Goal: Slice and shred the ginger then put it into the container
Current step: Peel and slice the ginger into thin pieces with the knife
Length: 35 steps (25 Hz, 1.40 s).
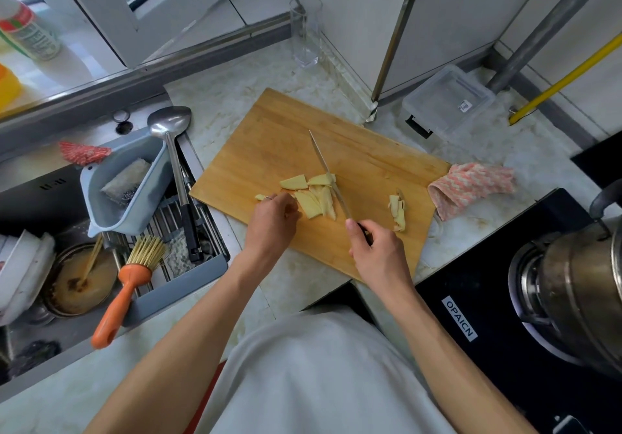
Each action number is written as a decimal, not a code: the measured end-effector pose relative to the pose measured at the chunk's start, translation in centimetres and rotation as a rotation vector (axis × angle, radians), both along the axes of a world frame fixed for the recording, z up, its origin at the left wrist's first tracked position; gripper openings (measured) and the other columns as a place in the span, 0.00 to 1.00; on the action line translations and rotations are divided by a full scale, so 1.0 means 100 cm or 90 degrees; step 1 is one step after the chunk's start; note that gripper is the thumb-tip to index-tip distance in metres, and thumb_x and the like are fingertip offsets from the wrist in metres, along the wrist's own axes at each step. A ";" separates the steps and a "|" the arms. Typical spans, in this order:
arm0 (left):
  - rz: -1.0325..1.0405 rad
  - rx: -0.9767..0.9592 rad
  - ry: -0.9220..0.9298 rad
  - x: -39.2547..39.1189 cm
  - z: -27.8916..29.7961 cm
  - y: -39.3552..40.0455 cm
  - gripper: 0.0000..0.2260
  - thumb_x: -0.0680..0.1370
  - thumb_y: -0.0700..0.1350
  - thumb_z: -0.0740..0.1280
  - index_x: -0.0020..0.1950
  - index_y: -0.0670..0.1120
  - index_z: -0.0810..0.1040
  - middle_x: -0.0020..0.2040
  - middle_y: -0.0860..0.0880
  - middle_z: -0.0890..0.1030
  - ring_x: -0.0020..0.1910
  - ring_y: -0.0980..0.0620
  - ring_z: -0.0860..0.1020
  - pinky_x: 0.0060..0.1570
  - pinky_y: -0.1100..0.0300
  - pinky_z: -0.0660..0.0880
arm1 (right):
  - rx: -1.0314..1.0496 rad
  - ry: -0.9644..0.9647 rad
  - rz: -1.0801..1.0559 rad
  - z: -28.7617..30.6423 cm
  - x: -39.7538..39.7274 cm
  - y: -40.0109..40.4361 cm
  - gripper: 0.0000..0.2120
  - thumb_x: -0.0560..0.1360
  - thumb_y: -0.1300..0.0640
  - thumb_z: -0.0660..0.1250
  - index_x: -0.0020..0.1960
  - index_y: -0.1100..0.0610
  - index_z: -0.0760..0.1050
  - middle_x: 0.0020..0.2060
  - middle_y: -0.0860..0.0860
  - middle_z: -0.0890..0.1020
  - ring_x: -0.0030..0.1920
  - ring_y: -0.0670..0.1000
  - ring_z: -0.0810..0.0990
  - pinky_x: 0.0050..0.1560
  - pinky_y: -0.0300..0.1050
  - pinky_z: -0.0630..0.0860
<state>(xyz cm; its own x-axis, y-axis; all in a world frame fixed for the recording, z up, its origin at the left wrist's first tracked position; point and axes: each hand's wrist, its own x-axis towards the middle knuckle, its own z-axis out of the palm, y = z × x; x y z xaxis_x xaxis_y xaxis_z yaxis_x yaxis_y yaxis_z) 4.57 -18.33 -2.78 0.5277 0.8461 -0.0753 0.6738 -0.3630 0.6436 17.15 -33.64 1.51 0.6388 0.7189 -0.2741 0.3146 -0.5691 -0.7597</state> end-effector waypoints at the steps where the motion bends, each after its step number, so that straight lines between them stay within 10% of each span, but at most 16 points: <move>1: 0.024 -0.010 -0.042 -0.006 -0.001 -0.002 0.03 0.77 0.38 0.71 0.49 0.41 0.81 0.45 0.44 0.81 0.41 0.46 0.77 0.40 0.56 0.73 | -0.002 0.000 -0.005 0.000 0.000 0.000 0.21 0.81 0.39 0.58 0.50 0.55 0.79 0.32 0.52 0.82 0.35 0.53 0.81 0.39 0.51 0.77; 15: 0.404 -0.171 -0.121 -0.035 -0.001 -0.010 0.04 0.77 0.44 0.70 0.48 0.44 0.81 0.41 0.50 0.82 0.42 0.49 0.82 0.45 0.53 0.81 | -0.016 0.005 -0.045 -0.003 -0.007 0.004 0.19 0.83 0.43 0.58 0.38 0.52 0.72 0.29 0.50 0.78 0.30 0.50 0.76 0.30 0.42 0.69; 20: 0.456 -0.300 -0.120 -0.026 0.006 -0.002 0.18 0.74 0.42 0.71 0.64 0.44 0.76 0.51 0.44 0.82 0.42 0.49 0.84 0.48 0.50 0.83 | -0.034 -0.011 -0.089 0.000 -0.009 0.015 0.20 0.84 0.46 0.56 0.36 0.53 0.67 0.27 0.48 0.72 0.27 0.47 0.69 0.25 0.38 0.62; 28: 0.299 -0.314 -0.150 0.022 0.016 0.008 0.22 0.74 0.42 0.72 0.67 0.47 0.77 0.52 0.50 0.81 0.51 0.51 0.80 0.51 0.55 0.79 | -0.026 0.050 -0.013 0.004 -0.006 0.047 0.22 0.83 0.42 0.57 0.46 0.58 0.77 0.34 0.54 0.82 0.36 0.56 0.80 0.38 0.56 0.77; 35: -0.211 0.184 0.176 0.002 -0.018 -0.007 0.36 0.74 0.65 0.68 0.78 0.54 0.62 0.79 0.39 0.55 0.78 0.37 0.52 0.75 0.37 0.53 | -0.021 0.113 -0.105 0.000 0.004 0.018 0.22 0.83 0.43 0.57 0.41 0.57 0.76 0.28 0.49 0.79 0.26 0.42 0.77 0.38 0.57 0.81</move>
<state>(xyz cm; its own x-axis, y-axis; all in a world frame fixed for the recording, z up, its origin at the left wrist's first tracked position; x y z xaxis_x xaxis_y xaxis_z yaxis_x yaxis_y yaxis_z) 4.79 -19.02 -4.59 0.7640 0.6442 -0.0367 0.6234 -0.7221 0.2999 17.56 -31.84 1.53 0.6869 0.5972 -0.4142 0.0786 -0.6276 -0.7746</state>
